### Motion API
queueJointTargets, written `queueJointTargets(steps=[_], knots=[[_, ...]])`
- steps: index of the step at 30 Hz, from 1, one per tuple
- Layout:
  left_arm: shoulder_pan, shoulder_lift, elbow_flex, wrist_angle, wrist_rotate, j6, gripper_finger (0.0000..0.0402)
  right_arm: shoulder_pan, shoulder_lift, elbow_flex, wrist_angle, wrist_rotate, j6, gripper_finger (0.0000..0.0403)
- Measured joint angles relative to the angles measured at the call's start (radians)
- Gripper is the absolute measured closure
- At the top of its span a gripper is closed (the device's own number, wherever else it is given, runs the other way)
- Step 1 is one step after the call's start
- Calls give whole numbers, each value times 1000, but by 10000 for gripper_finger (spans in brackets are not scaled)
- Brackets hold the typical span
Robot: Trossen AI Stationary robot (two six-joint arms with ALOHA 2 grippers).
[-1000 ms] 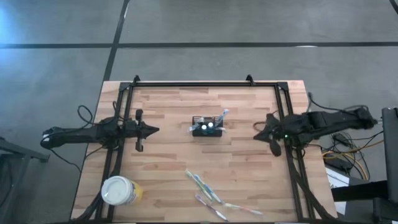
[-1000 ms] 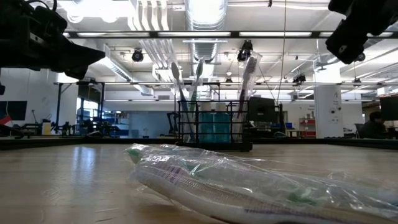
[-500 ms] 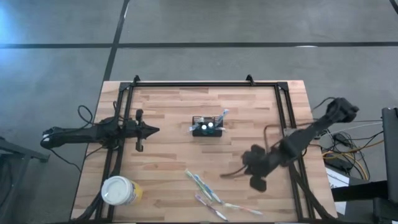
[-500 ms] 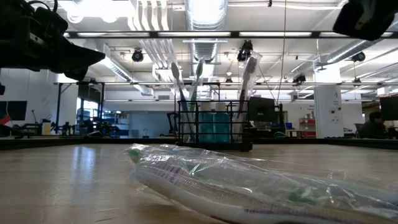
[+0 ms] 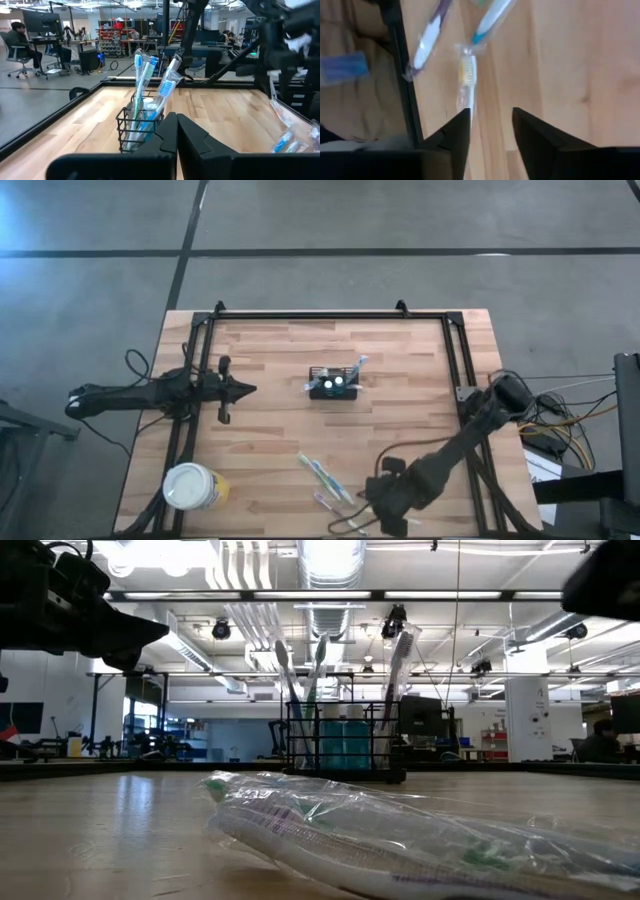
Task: Pick & Place toothbrushing station
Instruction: Put the orange toothbrush into the wire organizer
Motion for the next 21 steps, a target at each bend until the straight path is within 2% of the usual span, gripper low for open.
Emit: queueJointTargets(steps=[5,10,14,21], knots=[[0,0,0,-19,1,-16,399,47,96,40,-3,-1,28,202],[0,0,0,-30,8,-23,399,82,142,83,2,20,70,173],[0,0,0,-32,23,-31,399,102,167,98,-3,55,92,173],[0,1,0,-49,26,-37,399,107,211,93,-24,78,121,197]])
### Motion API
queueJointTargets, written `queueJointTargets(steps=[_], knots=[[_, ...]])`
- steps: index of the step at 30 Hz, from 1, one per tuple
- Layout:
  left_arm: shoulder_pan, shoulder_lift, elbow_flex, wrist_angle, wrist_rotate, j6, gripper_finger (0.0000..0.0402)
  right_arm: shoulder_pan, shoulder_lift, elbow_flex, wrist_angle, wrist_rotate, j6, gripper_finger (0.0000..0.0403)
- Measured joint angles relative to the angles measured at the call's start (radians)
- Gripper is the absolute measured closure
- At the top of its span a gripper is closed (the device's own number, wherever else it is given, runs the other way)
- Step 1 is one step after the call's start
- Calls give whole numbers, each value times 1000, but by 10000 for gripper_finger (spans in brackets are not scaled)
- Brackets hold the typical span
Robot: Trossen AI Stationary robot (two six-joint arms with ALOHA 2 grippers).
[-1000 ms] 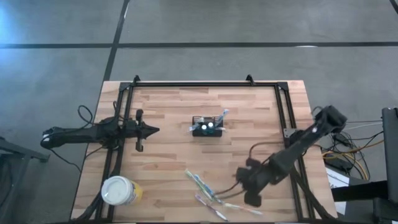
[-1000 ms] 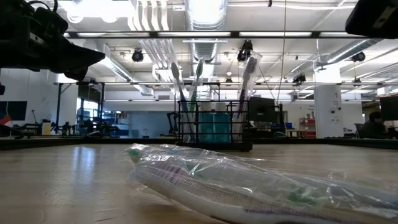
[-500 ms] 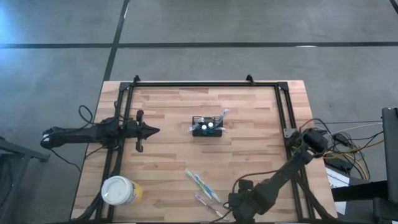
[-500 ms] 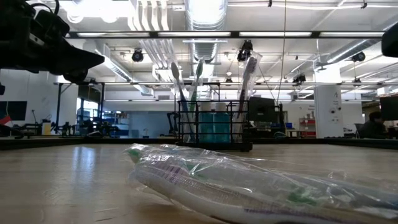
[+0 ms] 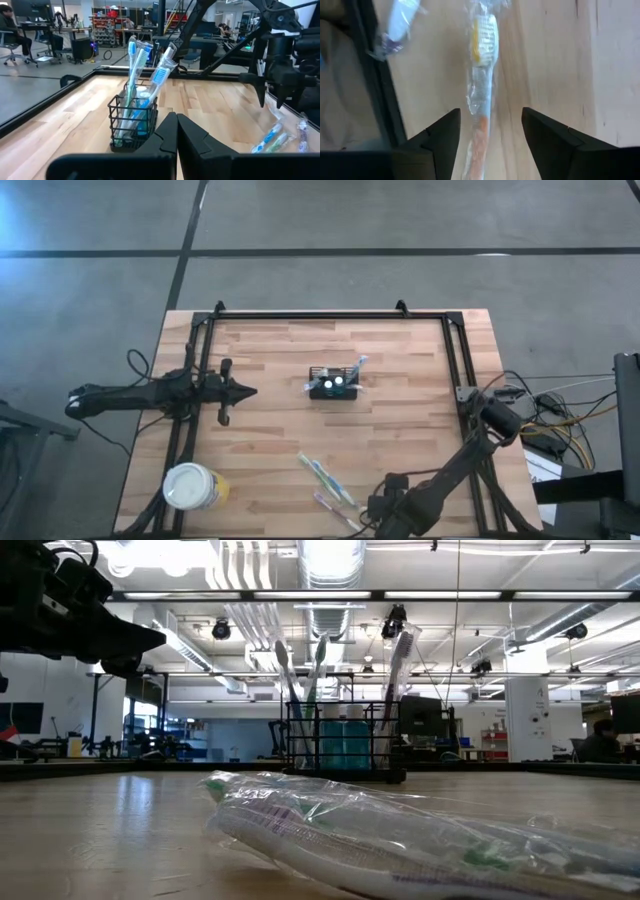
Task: Pick & Place toothbrushing station
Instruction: Put the orange toothbrush into the wire organizer
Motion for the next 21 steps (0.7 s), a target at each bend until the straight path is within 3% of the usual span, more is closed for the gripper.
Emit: queueJointTargets(steps=[11,21], knots=[[0,0,0,-2,-2,4,399,0,52,5,-24,-27,-20,261],[0,0,0,-2,-2,33,399,-10,50,3,-27,-29,-98,380]])
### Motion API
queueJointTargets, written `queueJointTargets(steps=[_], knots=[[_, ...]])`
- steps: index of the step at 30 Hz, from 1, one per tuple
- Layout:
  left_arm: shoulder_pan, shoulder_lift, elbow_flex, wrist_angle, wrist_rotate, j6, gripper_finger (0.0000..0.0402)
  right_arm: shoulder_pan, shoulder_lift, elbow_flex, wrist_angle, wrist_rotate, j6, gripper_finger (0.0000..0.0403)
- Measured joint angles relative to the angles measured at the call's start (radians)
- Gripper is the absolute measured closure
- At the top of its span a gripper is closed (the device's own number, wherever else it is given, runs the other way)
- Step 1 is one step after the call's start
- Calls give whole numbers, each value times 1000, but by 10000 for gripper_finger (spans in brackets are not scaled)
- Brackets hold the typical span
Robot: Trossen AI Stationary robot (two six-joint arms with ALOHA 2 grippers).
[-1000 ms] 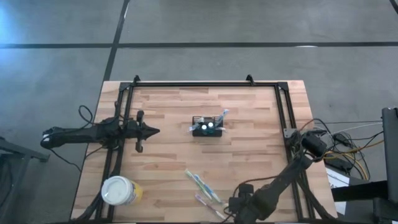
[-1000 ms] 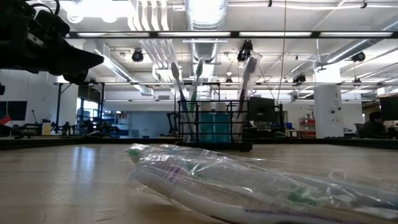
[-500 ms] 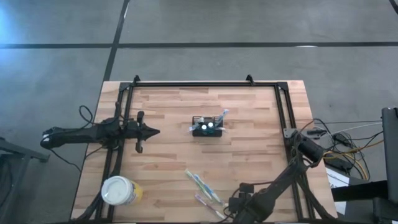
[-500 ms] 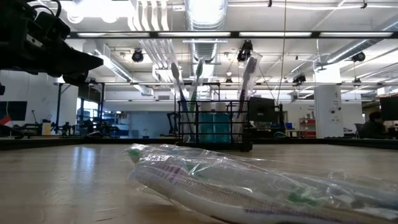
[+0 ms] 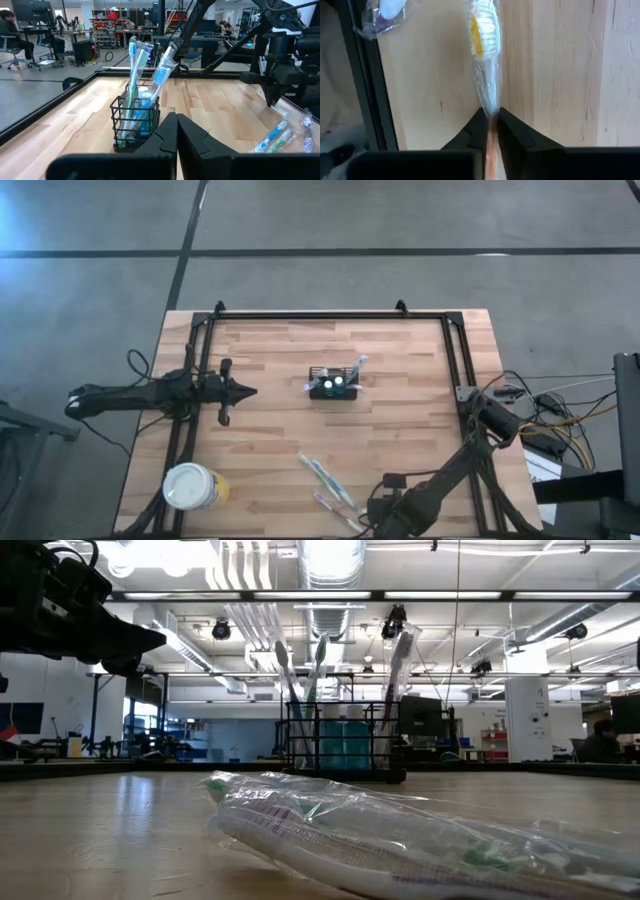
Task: Pick & Place toothbrushing station
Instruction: Put the orange toothbrush into the wire organizer
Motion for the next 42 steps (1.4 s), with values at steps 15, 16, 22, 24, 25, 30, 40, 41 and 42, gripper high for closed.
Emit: queueJointTargets(steps=[15,16,22,24,25,30,40,41,42], knots=[[0,0,0,-29,0,-16,399,-61,-237,-7,-60,181,-199,384],[0,0,0,-29,0,-16,399,-68,-265,-8,-58,200,-227,385],[0,0,0,-32,-1,-16,399,-113,-464,-11,25,356,-484,385],[0,0,0,-33,-1,-16,399,-131,-521,-14,53,377,-576,385],[0,0,0,-37,-1,-17,399,-141,-547,-14,68,377,-616,385],[0,0,-1,-46,-2,-17,399,-203,-674,-40,134,377,-806,388],[0,0,-1,-45,-5,-17,399,-302,-1036,-333,390,347,-975,394],[0,0,-1,-45,-5,-17,399,-310,-1079,-381,431,336,-977,394],[0,0,-1,-45,-6,-16,399,-318,-1125,-428,473,325,-977,394]])
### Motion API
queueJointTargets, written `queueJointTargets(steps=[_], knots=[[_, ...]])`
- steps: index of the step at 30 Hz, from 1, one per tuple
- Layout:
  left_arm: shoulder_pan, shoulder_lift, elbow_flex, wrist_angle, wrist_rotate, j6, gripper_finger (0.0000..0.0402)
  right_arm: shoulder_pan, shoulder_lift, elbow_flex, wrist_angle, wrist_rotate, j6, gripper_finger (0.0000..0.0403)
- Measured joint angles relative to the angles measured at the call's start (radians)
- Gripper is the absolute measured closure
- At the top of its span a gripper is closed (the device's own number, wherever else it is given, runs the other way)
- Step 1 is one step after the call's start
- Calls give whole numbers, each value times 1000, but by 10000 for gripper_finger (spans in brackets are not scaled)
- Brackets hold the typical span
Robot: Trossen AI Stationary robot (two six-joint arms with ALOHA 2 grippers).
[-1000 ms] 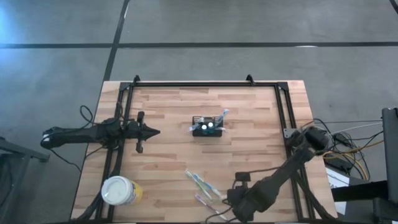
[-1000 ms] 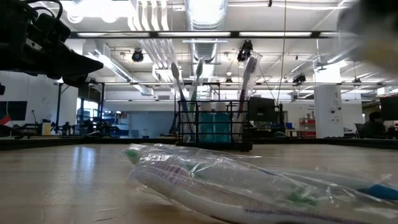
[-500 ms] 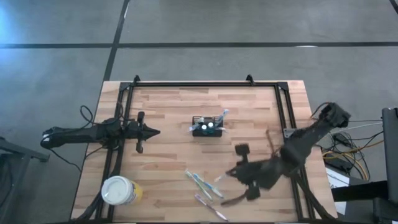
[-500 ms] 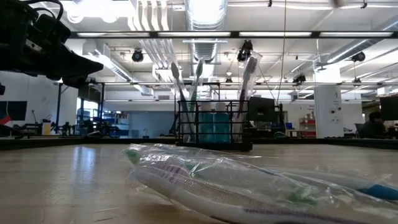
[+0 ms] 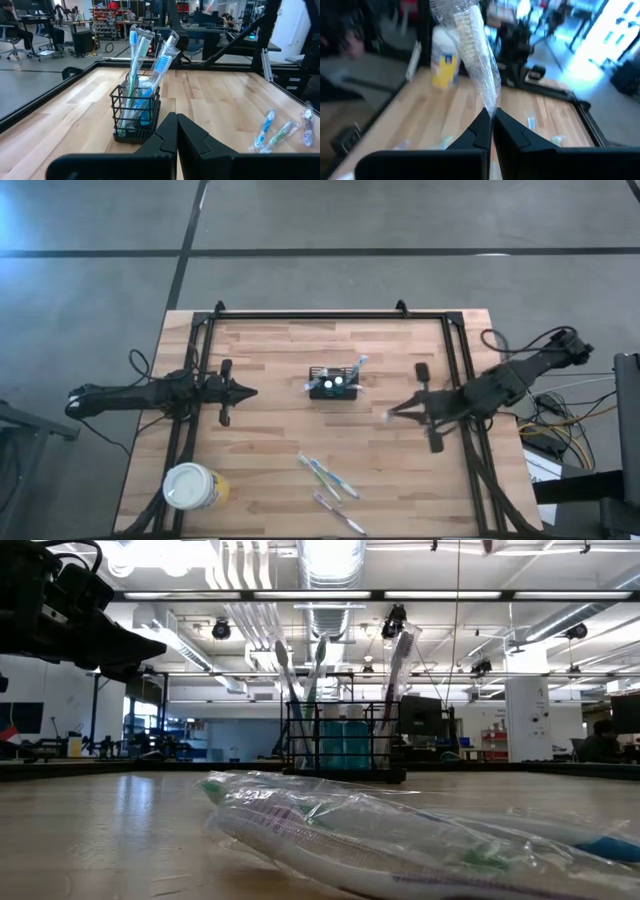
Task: Pick & Place toothbrushing station
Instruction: Put the orange toothbrush into the wire organizer
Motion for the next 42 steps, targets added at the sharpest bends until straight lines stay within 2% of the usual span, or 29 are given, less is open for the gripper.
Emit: queueJointTargets(steps=[9,15,21,29,42], knots=[[0,0,0,1,-3,23,399,-11,-348,-378,277,-9,-5,394],[0,0,0,1,-11,18,399,-10,-530,-580,414,-8,-18,394],[0,0,0,1,-65,-8,399,-10,-698,-705,452,-1,-32,394],[0,0,0,1,-70,-16,399,-10,-968,-834,444,22,-79,394],[0,0,0,18,-114,-36,399,-16,-989,-890,420,21,-50,394]])
